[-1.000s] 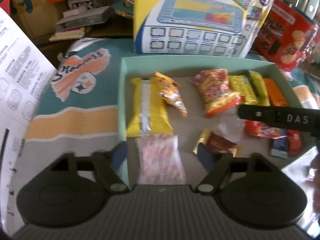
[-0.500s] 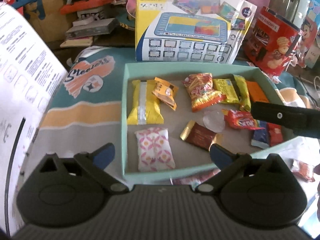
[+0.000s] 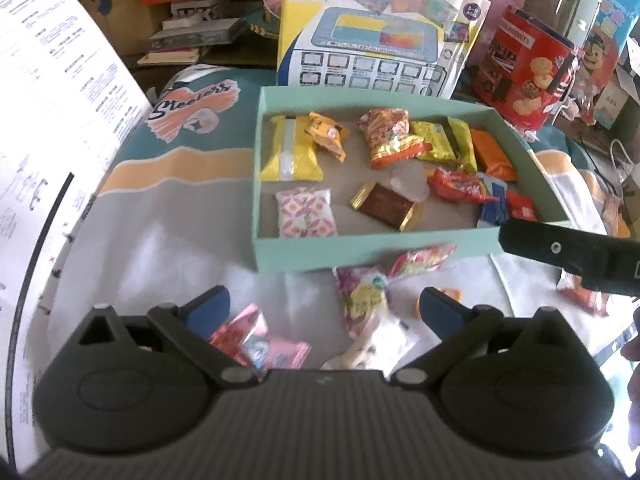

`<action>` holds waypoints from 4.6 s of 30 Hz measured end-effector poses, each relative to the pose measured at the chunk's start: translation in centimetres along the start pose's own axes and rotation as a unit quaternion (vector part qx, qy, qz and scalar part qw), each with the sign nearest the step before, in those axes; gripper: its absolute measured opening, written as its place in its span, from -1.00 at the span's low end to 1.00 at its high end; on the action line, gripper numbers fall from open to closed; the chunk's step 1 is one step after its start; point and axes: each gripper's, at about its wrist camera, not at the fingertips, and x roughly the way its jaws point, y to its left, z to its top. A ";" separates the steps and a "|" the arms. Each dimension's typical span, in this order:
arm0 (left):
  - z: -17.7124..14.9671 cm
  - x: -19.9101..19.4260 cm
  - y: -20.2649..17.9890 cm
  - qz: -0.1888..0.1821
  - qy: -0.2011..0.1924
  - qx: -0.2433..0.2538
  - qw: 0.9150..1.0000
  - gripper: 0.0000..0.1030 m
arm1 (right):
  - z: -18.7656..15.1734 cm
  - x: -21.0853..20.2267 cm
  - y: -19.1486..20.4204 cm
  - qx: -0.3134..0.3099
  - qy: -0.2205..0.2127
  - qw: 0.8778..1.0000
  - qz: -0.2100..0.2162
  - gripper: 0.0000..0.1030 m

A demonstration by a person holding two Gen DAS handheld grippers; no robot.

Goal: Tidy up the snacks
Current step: 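Move both open tools back over the remaining snacks, then grasp the red candy packet with the left tool while the right tool grasps the clear cookie bag, then carry both snacks into the mint-green box and open both tools, then move both open tools back over the remaining snacks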

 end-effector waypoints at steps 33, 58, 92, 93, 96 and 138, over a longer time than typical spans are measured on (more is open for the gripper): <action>-5.8 5.8 9.2 0.029 0.064 -0.091 0.993 0.81 | -5.6 8.7 5.4 0.045 0.162 0.986 0.015 0.20; -6.1 4.9 10.1 0.058 0.035 -0.060 0.996 -0.16 | -7.5 8.0 6.3 -0.077 0.143 0.987 0.005 0.07; 5.8 3.0 0.4 -0.009 -0.034 0.006 0.999 -0.24 | 3.2 3.3 -2.2 -0.014 0.001 1.000 0.012 -0.38; 6.3 3.6 0.1 -0.014 -0.030 0.005 0.999 -0.24 | 3.8 3.6 -2.4 -0.011 0.001 1.000 0.013 -0.38; 7.7 5.9 -0.7 -0.017 -0.019 0.009 1.000 -0.24 | 5.1 5.3 -2.3 -0.013 0.003 1.000 0.016 -0.38; 7.7 5.2 -3.6 0.005 -0.008 0.029 1.000 1.00 | 7.9 5.4 0.1 0.001 -0.020 1.000 0.023 1.00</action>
